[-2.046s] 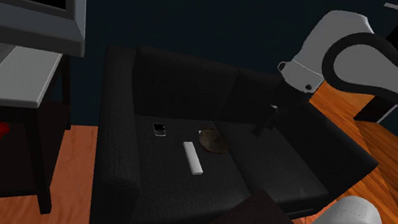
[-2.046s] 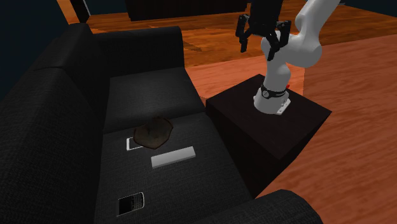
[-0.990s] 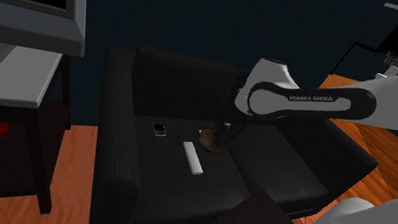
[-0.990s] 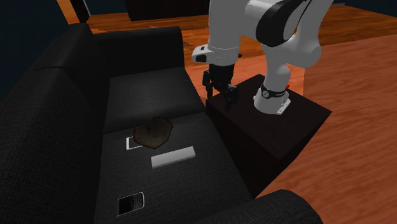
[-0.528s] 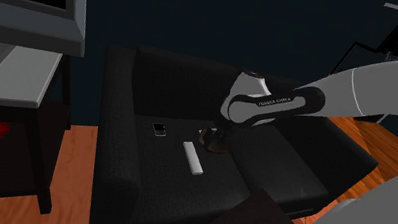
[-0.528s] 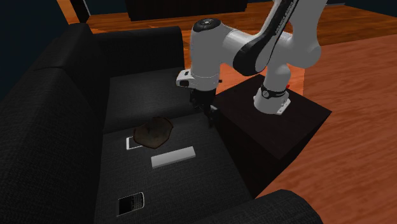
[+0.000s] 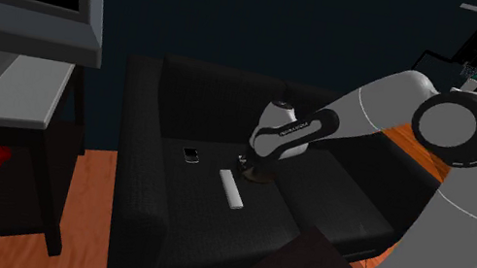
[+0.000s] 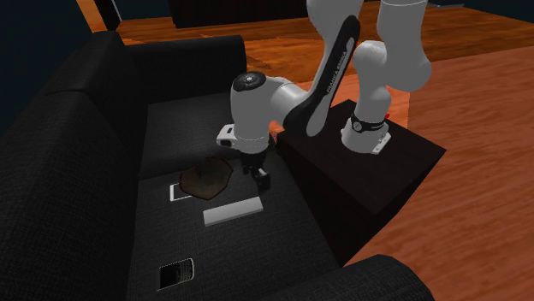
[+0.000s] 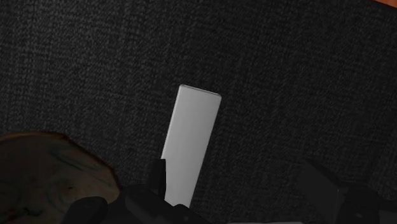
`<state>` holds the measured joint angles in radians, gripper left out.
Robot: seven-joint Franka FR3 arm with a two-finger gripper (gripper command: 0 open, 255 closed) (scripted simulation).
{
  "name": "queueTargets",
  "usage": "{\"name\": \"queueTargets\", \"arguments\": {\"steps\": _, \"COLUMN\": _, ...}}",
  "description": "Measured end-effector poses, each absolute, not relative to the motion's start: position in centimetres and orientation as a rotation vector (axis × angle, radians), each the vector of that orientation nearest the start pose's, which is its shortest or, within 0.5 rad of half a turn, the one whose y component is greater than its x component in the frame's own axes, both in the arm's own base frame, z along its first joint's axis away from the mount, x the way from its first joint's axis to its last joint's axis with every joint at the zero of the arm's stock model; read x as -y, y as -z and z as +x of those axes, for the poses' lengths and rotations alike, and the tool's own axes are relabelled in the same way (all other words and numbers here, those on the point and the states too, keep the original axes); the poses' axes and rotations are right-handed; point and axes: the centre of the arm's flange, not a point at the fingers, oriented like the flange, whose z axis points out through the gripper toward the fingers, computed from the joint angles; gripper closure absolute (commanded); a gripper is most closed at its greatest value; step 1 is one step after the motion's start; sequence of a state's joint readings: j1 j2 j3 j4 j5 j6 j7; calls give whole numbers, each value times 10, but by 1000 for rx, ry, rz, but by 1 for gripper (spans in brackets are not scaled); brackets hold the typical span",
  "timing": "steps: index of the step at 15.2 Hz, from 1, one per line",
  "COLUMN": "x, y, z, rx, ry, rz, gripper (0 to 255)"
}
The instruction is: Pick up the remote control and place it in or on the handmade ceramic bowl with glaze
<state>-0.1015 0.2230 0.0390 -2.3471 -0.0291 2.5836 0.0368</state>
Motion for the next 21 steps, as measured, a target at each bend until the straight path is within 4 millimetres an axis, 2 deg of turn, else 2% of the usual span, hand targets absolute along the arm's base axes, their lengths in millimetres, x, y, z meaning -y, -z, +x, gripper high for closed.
{"name": "queueTargets", "arguments": {"steps": 10, "x": 68, "y": -133, "z": 581, "rx": -217, "ry": 24, "rz": -3163, "gripper": 0}}
{"name": "queueTargets", "arguments": {"steps": 11, "x": 70, "y": -124, "z": 583, "rx": -222, "ry": 24, "rz": -3164, "gripper": 0}}
{"name": "queueTargets", "arguments": {"steps": 17, "x": 72, "y": -91, "z": 586, "rx": -226, "ry": 25, "rz": -3165, "gripper": 0}}
{"name": "queueTargets", "arguments": {"steps": 21, "x": 73, "y": -83, "z": 587, "rx": -226, "ry": 26, "rz": -3165, "gripper": 0}}
